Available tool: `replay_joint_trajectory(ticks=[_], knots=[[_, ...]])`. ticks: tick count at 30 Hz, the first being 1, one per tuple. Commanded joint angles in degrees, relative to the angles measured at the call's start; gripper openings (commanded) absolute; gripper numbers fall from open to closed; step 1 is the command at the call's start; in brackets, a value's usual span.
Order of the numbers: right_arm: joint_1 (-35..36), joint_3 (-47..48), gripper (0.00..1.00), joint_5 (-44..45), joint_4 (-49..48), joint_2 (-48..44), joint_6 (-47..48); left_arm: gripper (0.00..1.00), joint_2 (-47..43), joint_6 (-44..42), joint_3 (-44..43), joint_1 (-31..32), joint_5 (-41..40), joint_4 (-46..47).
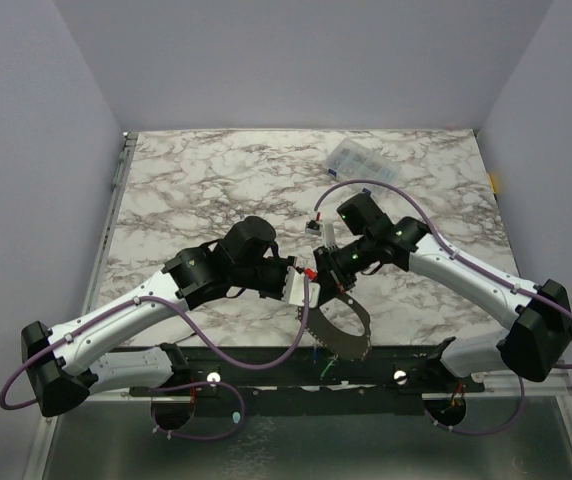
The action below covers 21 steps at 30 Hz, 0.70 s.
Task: Put the keys on the keyring
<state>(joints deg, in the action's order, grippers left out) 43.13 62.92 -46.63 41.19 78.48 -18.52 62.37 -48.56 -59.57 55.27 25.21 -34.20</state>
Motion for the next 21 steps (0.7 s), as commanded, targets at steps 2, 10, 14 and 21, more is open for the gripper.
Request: replay_joint_trajectory(ticks=[2, 10, 14, 21], knots=[[1.22, -0.29, 0.01, -4.16, -2.08, -0.34, -0.63, 0.00, -0.98, -2.51, 0.61, 0.37, 1.32, 2.28], [1.67, -1.83, 0.01, -7.04, -7.16, -2.17, -0.74, 0.01, -1.52, -2.86, 1.20, 0.39, 4.07, 3.82], [1.62, -2.48, 0.01, -8.11, -9.40, -3.18, -0.41, 0.09, -1.97, -2.28, 1.30, 0.42, 4.06, 4.02], [1.63, -3.43, 0.01, -10.27, -12.58, -3.85, -0.31, 0.27, -2.72, -0.76, 1.08, 0.42, 3.02, 4.05]])
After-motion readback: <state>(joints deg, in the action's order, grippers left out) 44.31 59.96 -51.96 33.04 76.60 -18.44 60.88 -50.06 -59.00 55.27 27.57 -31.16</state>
